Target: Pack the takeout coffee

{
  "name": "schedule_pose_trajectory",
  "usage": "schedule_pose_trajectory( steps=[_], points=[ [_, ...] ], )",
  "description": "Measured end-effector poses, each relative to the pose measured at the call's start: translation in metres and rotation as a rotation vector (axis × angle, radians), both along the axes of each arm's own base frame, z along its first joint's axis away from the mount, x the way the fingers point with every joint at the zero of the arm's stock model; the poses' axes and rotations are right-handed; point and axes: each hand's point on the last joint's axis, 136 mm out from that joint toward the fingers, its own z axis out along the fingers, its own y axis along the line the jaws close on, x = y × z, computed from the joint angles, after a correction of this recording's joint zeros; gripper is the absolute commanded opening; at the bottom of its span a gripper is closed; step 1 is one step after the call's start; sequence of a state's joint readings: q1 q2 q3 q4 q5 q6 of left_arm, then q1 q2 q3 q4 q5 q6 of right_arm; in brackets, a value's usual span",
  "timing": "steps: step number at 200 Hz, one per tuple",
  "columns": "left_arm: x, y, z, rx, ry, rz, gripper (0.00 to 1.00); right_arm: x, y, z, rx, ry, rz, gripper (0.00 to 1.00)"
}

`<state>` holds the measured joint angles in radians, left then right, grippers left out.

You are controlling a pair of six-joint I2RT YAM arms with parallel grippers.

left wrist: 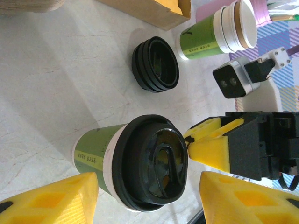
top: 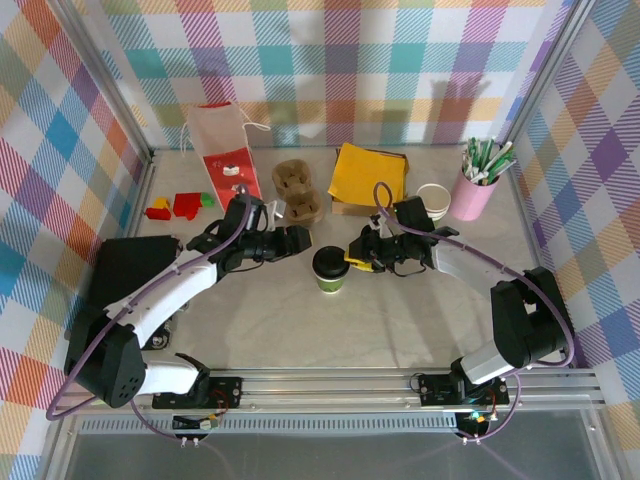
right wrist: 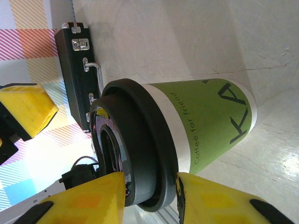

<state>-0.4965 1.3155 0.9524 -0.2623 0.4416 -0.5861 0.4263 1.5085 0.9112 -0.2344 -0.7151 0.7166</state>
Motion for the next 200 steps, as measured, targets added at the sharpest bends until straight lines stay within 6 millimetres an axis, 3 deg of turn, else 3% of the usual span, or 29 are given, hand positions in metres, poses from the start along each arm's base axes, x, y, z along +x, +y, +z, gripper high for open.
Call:
schedule_pose_trajectory(
  steps=[85,141,200],
  points=[
    [-0.01,-0.007,-0.036,0.092,0.063,-0.061,0.61,-0.003,0.006,0.005,-0.005,-0.005,0.019,0.37],
    [-0.01,-0.017,-0.04,0.113,0.056,-0.105,0.65,-0.002,0.0,0.005,-0.059,-0.037,0.017,0.42],
    [-0.009,-0.019,-0.057,0.144,0.084,-0.124,0.64,-0.007,0.001,0.005,-0.091,-0.072,0.049,0.47]
  ],
)
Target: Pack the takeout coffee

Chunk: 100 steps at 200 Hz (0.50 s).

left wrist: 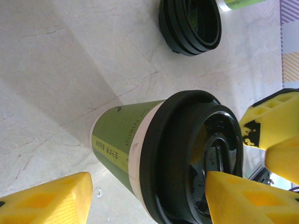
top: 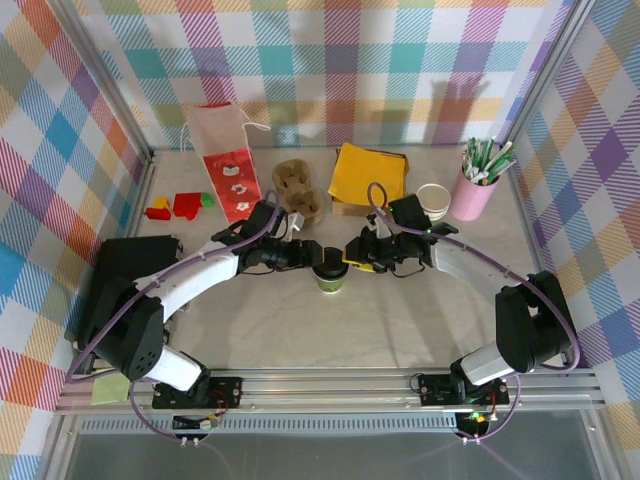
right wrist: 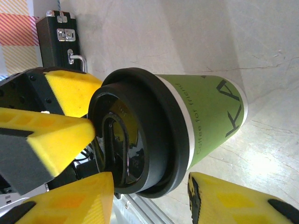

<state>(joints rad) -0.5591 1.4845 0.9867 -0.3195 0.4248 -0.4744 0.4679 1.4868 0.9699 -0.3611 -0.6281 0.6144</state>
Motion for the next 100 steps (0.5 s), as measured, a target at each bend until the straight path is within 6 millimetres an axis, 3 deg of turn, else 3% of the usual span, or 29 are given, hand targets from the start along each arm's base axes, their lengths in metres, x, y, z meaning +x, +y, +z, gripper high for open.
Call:
schedule_pose_trajectory(
  steps=[38,100],
  points=[
    [0.001,-0.0016,-0.0019,0.002,0.004,-0.003,0.62,0.0037,0.0086,0.0055,0.001,-0.035,0.031,0.49],
    [0.0011,-0.0017,-0.0024,0.003,0.004,-0.003,0.6,0.0046,0.0083,-0.0018,-0.032,-0.038,0.044,0.5]
  ],
)
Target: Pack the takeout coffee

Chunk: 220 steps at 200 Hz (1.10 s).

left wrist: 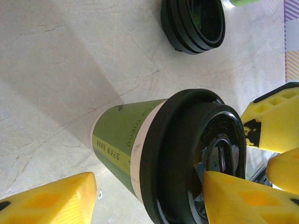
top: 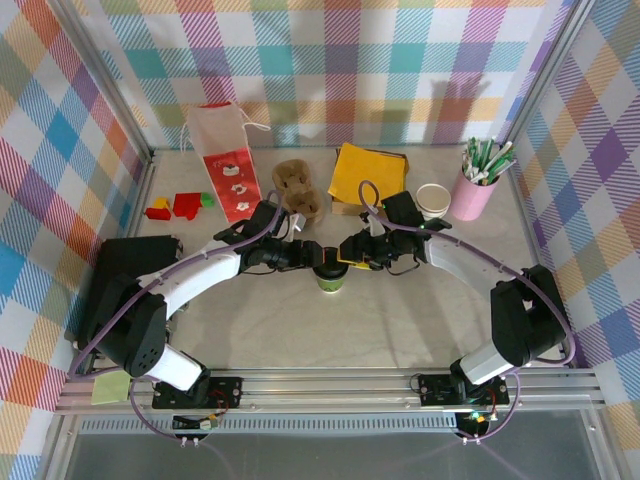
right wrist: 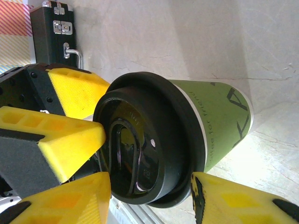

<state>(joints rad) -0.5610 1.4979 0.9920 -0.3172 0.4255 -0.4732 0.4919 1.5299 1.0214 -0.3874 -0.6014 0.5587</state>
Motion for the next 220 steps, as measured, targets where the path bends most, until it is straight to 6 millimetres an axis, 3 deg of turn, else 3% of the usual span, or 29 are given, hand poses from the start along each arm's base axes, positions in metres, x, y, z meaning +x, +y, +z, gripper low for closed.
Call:
schedule_pose_trajectory(
  steps=[66,159,220],
  points=[
    [0.0,0.0,0.0,-0.002,-0.002,0.0,0.53,-0.002,-0.003,-0.019,-0.059,0.028,0.007,0.48],
    [0.0,-0.002,-0.007,-0.029,-0.025,-0.005,0.43,0.001,-0.005,-0.021,-0.09,-0.001,0.011,0.48],
    [-0.001,-0.003,-0.006,-0.054,-0.059,-0.01,0.44,0.001,-0.004,-0.022,-0.087,-0.005,0.012,0.47]
  ],
)
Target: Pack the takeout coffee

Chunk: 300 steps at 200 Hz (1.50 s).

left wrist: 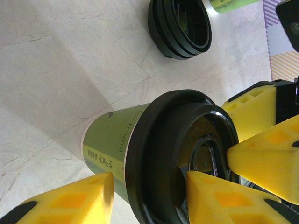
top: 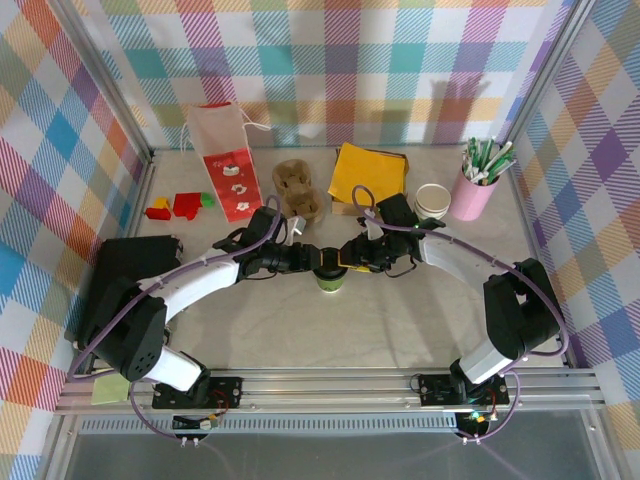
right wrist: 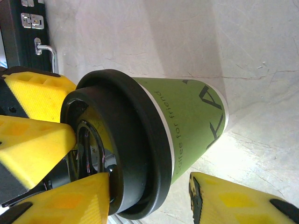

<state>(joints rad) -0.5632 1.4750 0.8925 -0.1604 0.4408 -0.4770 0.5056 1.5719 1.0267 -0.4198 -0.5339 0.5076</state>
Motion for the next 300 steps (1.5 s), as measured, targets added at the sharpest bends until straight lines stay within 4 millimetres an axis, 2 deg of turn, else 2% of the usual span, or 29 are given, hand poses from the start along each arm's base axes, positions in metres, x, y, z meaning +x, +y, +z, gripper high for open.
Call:
schedule_pose_trajectory(
  steps=[68,102,127,147,160,179,190,210,221,249,300],
  points=[
    [0.002,-0.007,0.007,0.02,0.011,-0.008,0.56,0.002,0.001,0.009,-0.114,-0.056,0.006,0.54],
    [0.009,-0.01,0.026,0.031,-0.006,0.001,0.65,0.012,0.002,0.031,-0.176,-0.126,-0.002,0.59],
    [0.011,-0.005,0.038,0.045,-0.024,0.025,0.66,0.018,0.002,0.045,-0.218,-0.177,-0.005,0.63],
    [0.01,0.011,0.046,0.078,-0.033,0.069,0.66,0.015,0.003,0.052,-0.263,-0.21,0.008,0.67],
    [0.01,0.028,0.052,0.105,-0.038,0.115,0.67,0.012,0.006,0.056,-0.291,-0.231,0.021,0.71],
    [0.013,0.067,0.066,0.137,-0.063,0.224,0.67,0.006,0.009,0.06,-0.334,-0.259,0.039,0.73],
    [0.013,0.093,0.071,0.152,-0.079,0.294,0.68,0.003,0.011,0.062,-0.359,-0.272,0.048,0.78],
    [0.004,0.133,0.075,0.189,-0.092,0.398,0.68,0.0,0.017,0.062,-0.413,-0.296,0.076,0.81],
    [-0.002,0.147,0.076,0.21,-0.1,0.426,0.69,0.0,0.022,0.061,-0.445,-0.307,0.091,0.83],
    [-0.016,0.158,0.081,0.232,-0.124,0.428,0.69,-0.001,0.033,0.05,-0.518,-0.314,0.13,0.9],
    [-0.02,0.158,0.084,0.229,-0.146,0.411,0.69,0.001,0.039,0.036,-0.621,-0.312,0.157,0.9]
  ],
)
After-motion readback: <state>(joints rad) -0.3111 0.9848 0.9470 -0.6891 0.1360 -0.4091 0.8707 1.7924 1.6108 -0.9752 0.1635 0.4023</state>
